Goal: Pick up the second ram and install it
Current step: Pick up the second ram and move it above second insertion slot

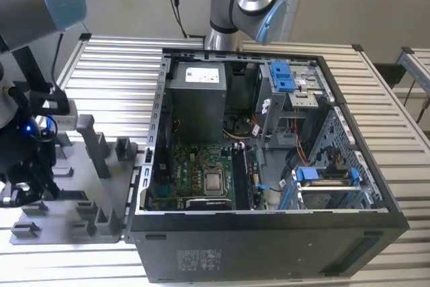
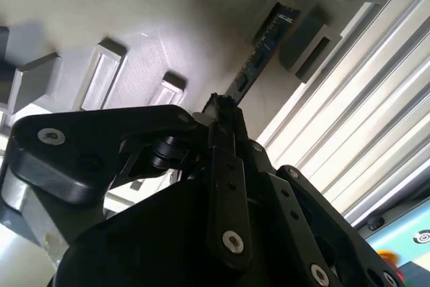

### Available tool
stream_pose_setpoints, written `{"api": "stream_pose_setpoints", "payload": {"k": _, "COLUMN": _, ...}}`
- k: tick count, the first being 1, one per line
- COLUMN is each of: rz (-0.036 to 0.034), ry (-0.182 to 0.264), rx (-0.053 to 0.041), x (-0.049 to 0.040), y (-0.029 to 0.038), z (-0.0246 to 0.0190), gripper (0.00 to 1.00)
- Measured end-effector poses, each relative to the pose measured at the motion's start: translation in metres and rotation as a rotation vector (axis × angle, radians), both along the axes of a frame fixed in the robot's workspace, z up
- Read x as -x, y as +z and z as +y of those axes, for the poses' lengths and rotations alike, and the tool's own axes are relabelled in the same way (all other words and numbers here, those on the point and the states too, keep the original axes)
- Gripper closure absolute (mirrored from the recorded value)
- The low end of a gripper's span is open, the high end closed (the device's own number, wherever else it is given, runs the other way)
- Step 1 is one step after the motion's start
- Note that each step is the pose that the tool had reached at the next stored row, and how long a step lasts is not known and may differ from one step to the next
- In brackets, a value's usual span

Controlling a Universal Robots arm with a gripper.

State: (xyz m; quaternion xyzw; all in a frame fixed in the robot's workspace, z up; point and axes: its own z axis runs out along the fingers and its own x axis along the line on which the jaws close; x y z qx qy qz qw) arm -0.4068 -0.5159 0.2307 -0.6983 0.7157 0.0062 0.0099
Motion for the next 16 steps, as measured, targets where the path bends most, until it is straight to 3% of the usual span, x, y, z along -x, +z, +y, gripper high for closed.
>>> {"api": "stream_pose_setpoints", "payload": {"k": 16, "rz": 0.0, "ry": 0.0, "rx": 0.0001, "x": 0.0, "y": 0.0201, "z": 0.0001, "gripper": 0.86}}
